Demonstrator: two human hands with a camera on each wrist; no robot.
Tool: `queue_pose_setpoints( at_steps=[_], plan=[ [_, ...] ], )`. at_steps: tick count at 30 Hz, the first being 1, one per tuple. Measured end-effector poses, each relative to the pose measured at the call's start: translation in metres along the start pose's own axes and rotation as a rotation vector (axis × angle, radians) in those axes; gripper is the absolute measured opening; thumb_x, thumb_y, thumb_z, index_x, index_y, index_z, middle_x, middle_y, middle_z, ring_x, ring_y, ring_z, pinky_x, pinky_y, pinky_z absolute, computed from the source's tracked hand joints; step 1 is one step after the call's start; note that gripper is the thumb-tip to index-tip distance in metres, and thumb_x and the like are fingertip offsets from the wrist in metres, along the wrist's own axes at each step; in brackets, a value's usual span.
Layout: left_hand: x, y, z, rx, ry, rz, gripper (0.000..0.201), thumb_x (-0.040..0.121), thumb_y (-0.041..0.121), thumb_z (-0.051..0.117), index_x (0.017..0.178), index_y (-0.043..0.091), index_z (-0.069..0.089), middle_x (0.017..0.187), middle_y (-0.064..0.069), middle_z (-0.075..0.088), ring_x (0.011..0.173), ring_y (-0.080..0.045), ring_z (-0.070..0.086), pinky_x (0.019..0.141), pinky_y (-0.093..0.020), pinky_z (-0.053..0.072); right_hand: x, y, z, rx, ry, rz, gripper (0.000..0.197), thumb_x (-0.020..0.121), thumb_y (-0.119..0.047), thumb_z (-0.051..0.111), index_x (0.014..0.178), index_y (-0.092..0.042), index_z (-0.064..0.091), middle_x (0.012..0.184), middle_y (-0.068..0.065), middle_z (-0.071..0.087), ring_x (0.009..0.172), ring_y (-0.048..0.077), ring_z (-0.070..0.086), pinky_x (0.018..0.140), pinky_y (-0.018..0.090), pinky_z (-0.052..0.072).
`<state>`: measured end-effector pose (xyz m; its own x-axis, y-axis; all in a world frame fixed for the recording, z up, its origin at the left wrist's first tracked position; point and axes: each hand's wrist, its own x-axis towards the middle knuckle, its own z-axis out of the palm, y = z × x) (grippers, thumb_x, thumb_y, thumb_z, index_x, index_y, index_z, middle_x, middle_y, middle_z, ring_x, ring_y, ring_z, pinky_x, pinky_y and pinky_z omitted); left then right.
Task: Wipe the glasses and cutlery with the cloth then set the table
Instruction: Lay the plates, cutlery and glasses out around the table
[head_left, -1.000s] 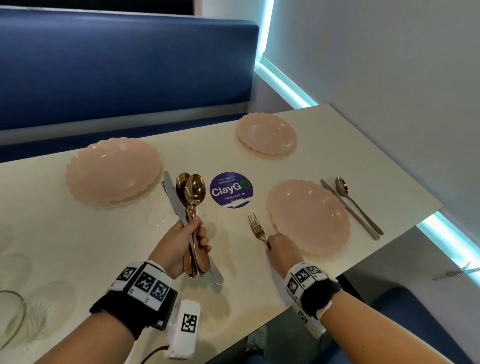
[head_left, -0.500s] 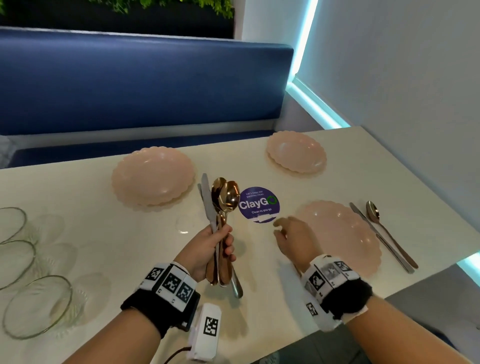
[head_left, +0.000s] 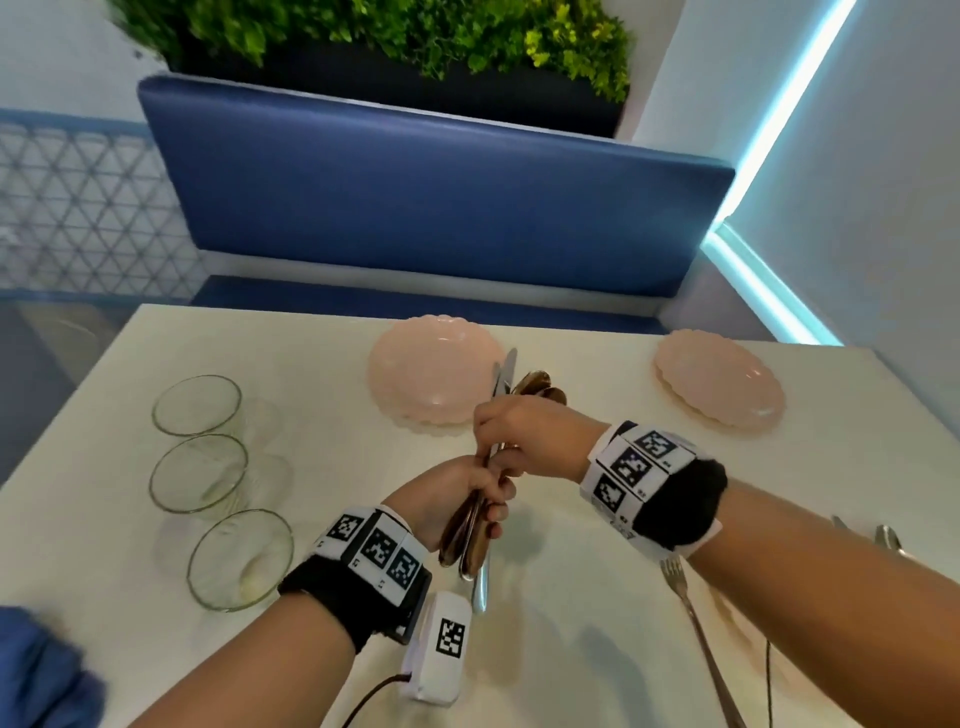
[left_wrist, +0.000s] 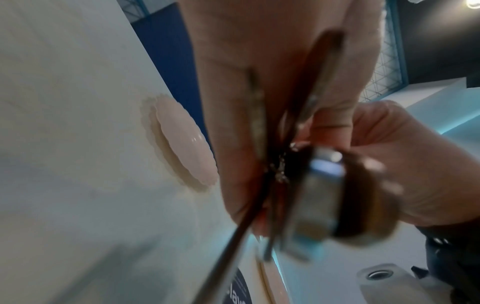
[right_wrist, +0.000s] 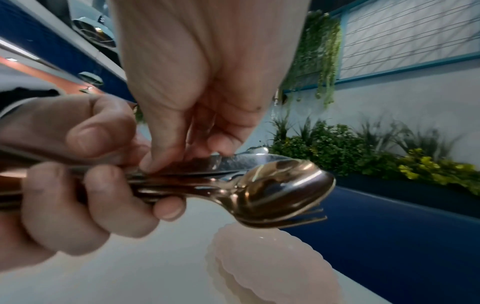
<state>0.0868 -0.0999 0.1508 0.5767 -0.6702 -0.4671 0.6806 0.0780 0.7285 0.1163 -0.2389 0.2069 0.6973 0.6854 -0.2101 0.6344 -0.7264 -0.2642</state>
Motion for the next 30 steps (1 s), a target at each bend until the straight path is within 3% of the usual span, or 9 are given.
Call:
queue_pose_setpoints(
  at_steps=[6, 10, 14, 17, 21, 23, 25, 27, 30],
  plan=[
    [-0.001, 0.012, -0.009, 0.072, 0.009, -0.037, 0.037, 0.066, -0.001, 0.041, 0.101, 0.007, 0.047, 0.068, -0.001, 0.044, 0.054, -0.013, 0.045, 0.060, -0.028, 0.046, 0.012, 0.015, -0.019, -0.117, -0.016, -0.156, 0.016, 0.089, -0.015, 0.058, 0.095, -0.005, 0.069, 0.105, 0.008, 0.057, 0.096, 0.020, 0.053, 0.082, 0.027, 0.045],
    [0.002, 0.014, -0.009, 0.033, 0.014, -0.027, 0.030, 0.081, -0.004, 0.036, 0.109, 0.004, 0.045, 0.067, 0.000, 0.047, 0.052, -0.011, 0.047, 0.058, -0.026, 0.048, 0.014, 0.034, -0.035, -0.201, 0.019, -0.210, 0.016, 0.091, -0.015, 0.054, 0.098, -0.008, 0.066, 0.106, 0.008, 0.059, 0.101, 0.021, 0.050, 0.090, 0.032, 0.044],
    [0.006, 0.019, -0.005, 0.008, 0.088, 0.031, 0.036, 0.075, 0.003, 0.047, 0.112, 0.005, 0.047, 0.069, 0.000, 0.046, 0.051, -0.010, 0.044, 0.057, -0.025, 0.047, 0.015, 0.049, -0.044, -0.215, 0.009, -0.213, 0.022, 0.093, -0.015, 0.050, 0.111, -0.013, 0.062, 0.110, 0.004, 0.061, 0.105, 0.018, 0.048, 0.090, 0.021, 0.037],
    [0.001, 0.023, -0.006, 0.014, 0.117, 0.075, 0.035, 0.076, 0.004, 0.054, 0.111, 0.005, 0.048, 0.072, -0.002, 0.042, 0.050, -0.006, 0.043, 0.056, -0.022, 0.046, 0.015, 0.065, -0.055, -0.287, 0.070, -0.207, 0.024, 0.092, -0.019, 0.054, 0.115, -0.019, 0.061, 0.106, 0.001, 0.057, 0.102, 0.015, 0.049, 0.082, 0.018, 0.033],
    [-0.019, 0.045, -0.021, -0.018, 0.207, 0.132, 0.022, 0.086, 0.001, 0.050, 0.107, 0.004, 0.047, 0.078, -0.004, 0.043, 0.048, -0.004, 0.043, 0.052, -0.020, 0.048, 0.017, 0.086, -0.069, -0.213, 0.264, -0.013, 0.022, 0.095, -0.015, 0.047, 0.108, -0.012, 0.064, 0.103, 0.007, 0.058, 0.099, 0.021, 0.053, 0.081, 0.028, 0.040],
    [-0.030, 0.063, -0.036, 0.002, 0.325, 0.161, 0.015, 0.092, 0.003, 0.043, 0.107, 0.004, 0.049, 0.078, -0.004, 0.047, 0.049, -0.005, 0.045, 0.051, -0.021, 0.049, 0.022, 0.093, -0.067, 0.025, 0.455, 0.109, 0.021, 0.094, -0.011, 0.048, 0.103, -0.005, 0.065, 0.097, 0.011, 0.060, 0.092, 0.026, 0.055, 0.078, 0.030, 0.039],
    [-0.039, 0.083, -0.052, 0.007, 0.441, 0.189, 0.014, 0.095, 0.006, 0.040, 0.103, 0.004, 0.050, 0.074, -0.002, 0.048, 0.048, -0.005, 0.045, 0.051, -0.021, 0.050, 0.030, 0.093, -0.060, 0.276, 0.567, 0.226, 0.016, 0.093, -0.012, 0.052, 0.098, -0.006, 0.065, 0.088, 0.005, 0.059, 0.082, 0.020, 0.054, 0.074, 0.027, 0.038],
    [-0.046, 0.102, -0.068, 0.004, 0.524, 0.208, 0.014, 0.097, 0.010, 0.038, 0.100, 0.006, 0.051, 0.070, -0.001, 0.048, 0.048, -0.006, 0.046, 0.048, -0.021, 0.049, 0.047, 0.088, -0.048, 0.453, 0.579, 0.324, 0.011, 0.092, -0.018, 0.055, 0.094, -0.012, 0.064, 0.080, -0.002, 0.058, 0.074, 0.014, 0.054, 0.071, 0.025, 0.043],
    [-0.057, 0.126, -0.089, 0.031, 0.593, 0.192, 0.020, 0.099, 0.015, 0.033, 0.090, 0.010, 0.050, 0.050, 0.003, 0.046, 0.055, -0.012, 0.042, 0.039, -0.020, 0.044, 0.085, 0.081, -0.020, 0.599, 0.562, 0.423, 0.010, 0.089, -0.019, 0.058, 0.088, -0.016, 0.067, 0.070, -0.007, 0.060, 0.066, 0.008, 0.056, 0.069, 0.025, 0.051]
  ],
)
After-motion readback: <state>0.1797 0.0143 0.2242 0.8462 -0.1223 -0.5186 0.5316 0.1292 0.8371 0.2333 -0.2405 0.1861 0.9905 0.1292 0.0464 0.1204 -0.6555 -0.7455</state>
